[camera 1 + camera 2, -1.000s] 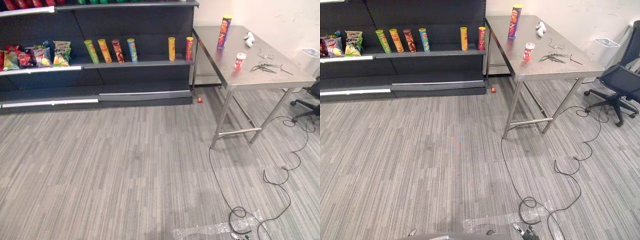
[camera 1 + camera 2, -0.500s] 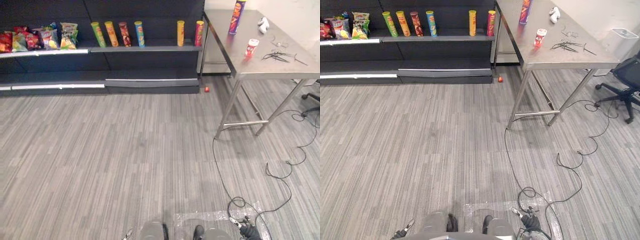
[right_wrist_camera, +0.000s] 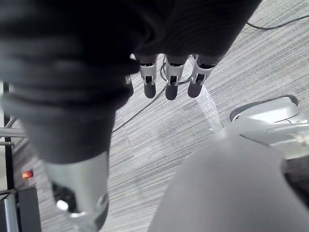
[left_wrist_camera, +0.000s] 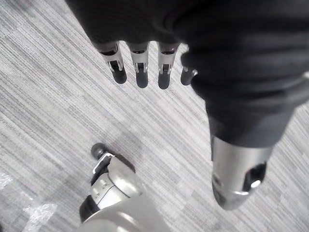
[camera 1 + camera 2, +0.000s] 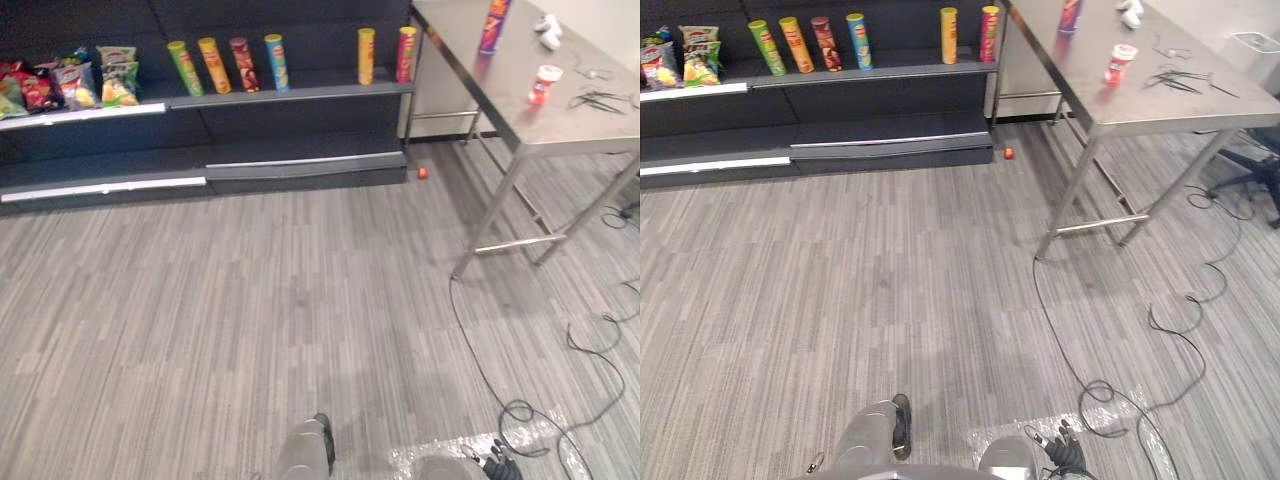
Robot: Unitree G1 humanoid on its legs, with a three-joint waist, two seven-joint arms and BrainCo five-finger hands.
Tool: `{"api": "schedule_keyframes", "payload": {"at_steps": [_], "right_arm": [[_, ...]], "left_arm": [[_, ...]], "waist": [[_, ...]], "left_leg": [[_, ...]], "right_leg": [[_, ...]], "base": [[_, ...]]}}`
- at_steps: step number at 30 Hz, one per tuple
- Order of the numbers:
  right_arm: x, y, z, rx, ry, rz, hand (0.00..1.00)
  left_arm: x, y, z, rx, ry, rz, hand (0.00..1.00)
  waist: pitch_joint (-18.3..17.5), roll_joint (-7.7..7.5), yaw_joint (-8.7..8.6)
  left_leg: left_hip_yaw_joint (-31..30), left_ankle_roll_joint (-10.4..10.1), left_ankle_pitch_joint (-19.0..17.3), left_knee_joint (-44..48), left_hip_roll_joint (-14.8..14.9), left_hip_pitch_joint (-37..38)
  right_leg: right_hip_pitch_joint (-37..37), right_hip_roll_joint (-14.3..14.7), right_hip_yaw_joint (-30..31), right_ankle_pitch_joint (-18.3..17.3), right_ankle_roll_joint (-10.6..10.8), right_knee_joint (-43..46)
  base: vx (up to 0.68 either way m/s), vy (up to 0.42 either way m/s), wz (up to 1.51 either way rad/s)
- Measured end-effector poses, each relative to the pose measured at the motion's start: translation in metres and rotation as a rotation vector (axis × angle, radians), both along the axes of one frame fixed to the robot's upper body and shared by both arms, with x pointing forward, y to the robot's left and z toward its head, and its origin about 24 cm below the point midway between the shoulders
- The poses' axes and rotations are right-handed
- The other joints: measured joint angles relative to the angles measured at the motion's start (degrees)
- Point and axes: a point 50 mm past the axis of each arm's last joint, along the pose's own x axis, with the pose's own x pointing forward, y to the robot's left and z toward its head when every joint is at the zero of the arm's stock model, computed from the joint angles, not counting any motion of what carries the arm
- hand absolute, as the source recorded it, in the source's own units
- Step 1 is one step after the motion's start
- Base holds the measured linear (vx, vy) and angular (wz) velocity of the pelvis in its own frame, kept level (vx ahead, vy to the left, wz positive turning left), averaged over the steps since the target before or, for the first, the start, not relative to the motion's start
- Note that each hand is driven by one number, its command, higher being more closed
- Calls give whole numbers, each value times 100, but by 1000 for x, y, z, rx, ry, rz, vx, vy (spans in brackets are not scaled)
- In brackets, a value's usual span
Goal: Put the gum and the chips on the shelf.
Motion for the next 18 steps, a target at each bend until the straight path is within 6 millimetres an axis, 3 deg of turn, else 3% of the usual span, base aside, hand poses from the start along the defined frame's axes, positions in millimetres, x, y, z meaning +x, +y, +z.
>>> {"api": "schedule_keyframes", "payload": {"at_steps": [1, 2, 3, 5, 6, 8, 10, 12, 13, 14, 15, 16, 17, 18], "right_arm": [[3, 0, 1, -3, -9, 2, 0], [8, 2, 2, -5, -25, 17, 0], [11, 5, 3, -11, -40, 32, 0], [10, 6, 4, -16, -48, 3, 0], [10, 5, 5, -19, -52, -6, 0], [21, 7, 8, -16, -103, -29, 0], [29, 6, 12, -22, -148, -34, 0], [32, 5, 15, -30, -176, -35, 0], [34, 5, 16, -33, -190, -35, 0], [34, 7, 17, -34, -200, -34, 0], [32, 9, 17, -32, -200, -35, 0], [30, 6, 17, -40, -196, -46, 0], [35, 1, 19, -60, -209, -55, 0], [37, 0, 20, -65, -217, -60, 0]], "left_arm": [[0, 0, 0, 1, 4, -2, 0], [-3, 3, 0, 8, 16, -22, 0], [-4, 7, 1, 18, 24, -43, 0], [-4, 9, 1, 20, 29, -49, 0], [-4, 10, 1, 22, 30, -49, 0], [2, 12, 2, 27, 15, -63, 0], [8, 10, 3, 36, 8, -109, 0], [9, 10, 3, 41, 10, -118, 0], [9, 10, 3, 46, 14, -116, 0], [10, 12, 4, 51, 11, -116, 0], [9, 13, 4, 54, 10, -117, 0], [11, 12, 4, 51, 9, -116, 0], [13, 5, 2, 31, 0, -121, 0], [14, 1, 2, 20, -6, -122, 0]], "waist": [[-16, -6, 8], [-35, -52, -35], [-53, -153, -71], [-134, -207, -31], [-159, -192, -46], [-161, -201, -66], [-115, -119, -82], [-90, -87, -136], [-85, -90, -167], [-66, -145, -170], [-51, -188, -172], [-18, -192, -182], [23, -18, -152], [63, 41, -168]], "left_leg": [[41, 15, 9, -189, -58, 114], [61, 79, 50, -449, -136, 303], [118, 123, 72, -630, -259, 521], [114, 170, 74, -996, -320, 899], [95, 240, 69, -1071, -310, 973], [-10, 393, 65, -1290, -166, 1239], [-11, 298, 6, -1468, 78, 1510], [-12, 135, -97, -1597, 310, 1803], [-21, -6, -200, -1616, 434, 1933], [-56, -172, -311, -1672, 483, 2053], [-121, -265, -377, -1693, 473, 2130], [-210, -406, -447, -1771, 547, 2319], [-219, -404, -439, -1753, 621, 2367], [-219, -407, -434, -1759, 616, 2379]], "right_leg": [[-276, -45, 67, 139, -92, 496], [-603, -118, 40, 347, -375, 1224], [-873, -251, 4, 689, -404, 1779], [-1108, -359, -2, 1074, -492, 2315], [-1139, -348, -56, 1008, -501, 2423], [-1400, -69, -761, -82, -531, 2707], [-1622, 344, -1305, -388, -712, 2405], [-1870, 629, -1546, -366, -746, 1723], [-2043, 713, -1534, -158, -666, 990], [-2095, 728, -1320, 386, -632, -138], [-2063, 696, -1219, 895, -531, -595], [-1895, 827, -1338, 1463, -812, -745], [-1903, 956, -1399, 1237, -845, -611], [-1896, 999, -1427, 1097, -897, -486]], "base": [[182, 119, -12], [222, 103, -3], [295, 112, 4], [292, 30, -8], [305, -72, -11], [309, -126, -8], [277, -183, -9], [304, -221, 5], [343, -275, 17], [364, -304, 23], [414, -343, 29], [469, -321, 16], [454, -290, 10], [384, -218, 6]]}}
